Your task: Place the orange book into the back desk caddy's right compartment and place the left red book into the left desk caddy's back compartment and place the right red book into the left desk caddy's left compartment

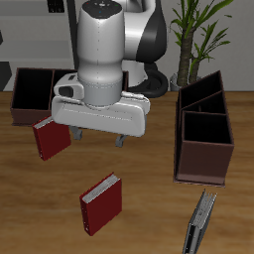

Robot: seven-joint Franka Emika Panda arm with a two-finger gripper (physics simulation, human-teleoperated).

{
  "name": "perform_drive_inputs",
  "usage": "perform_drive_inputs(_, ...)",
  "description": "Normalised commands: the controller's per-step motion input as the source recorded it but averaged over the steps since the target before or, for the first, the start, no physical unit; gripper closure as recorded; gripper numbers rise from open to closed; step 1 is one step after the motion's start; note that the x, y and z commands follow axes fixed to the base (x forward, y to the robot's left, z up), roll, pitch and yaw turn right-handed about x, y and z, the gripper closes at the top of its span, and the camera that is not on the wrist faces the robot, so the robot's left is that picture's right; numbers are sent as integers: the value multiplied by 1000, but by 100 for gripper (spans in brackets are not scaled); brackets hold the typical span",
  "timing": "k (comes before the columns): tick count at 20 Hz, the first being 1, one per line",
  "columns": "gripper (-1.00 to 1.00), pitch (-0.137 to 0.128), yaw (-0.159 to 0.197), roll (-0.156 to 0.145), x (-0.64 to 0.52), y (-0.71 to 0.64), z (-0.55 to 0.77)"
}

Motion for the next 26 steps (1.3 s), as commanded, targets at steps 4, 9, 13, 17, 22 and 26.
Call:
perform_drive_inputs(4, -100, 34, -48, -1, 342, 11, -385)
perform_drive_inputs(9, -100, -1, -43, 10, 226, 68, -544)
perform_drive_inputs(13, -100, 2, -40, 13, -1, 59, -249)
perform_drive_inputs(17, -100, 28, -64, -11, 4, -169, -287)
perform_drive_inputs(22, -100, 25, -37, -6, -34, -146, -261)
perform_drive_inputs(26, -100, 32, -36, -25, 76, -74, -233)
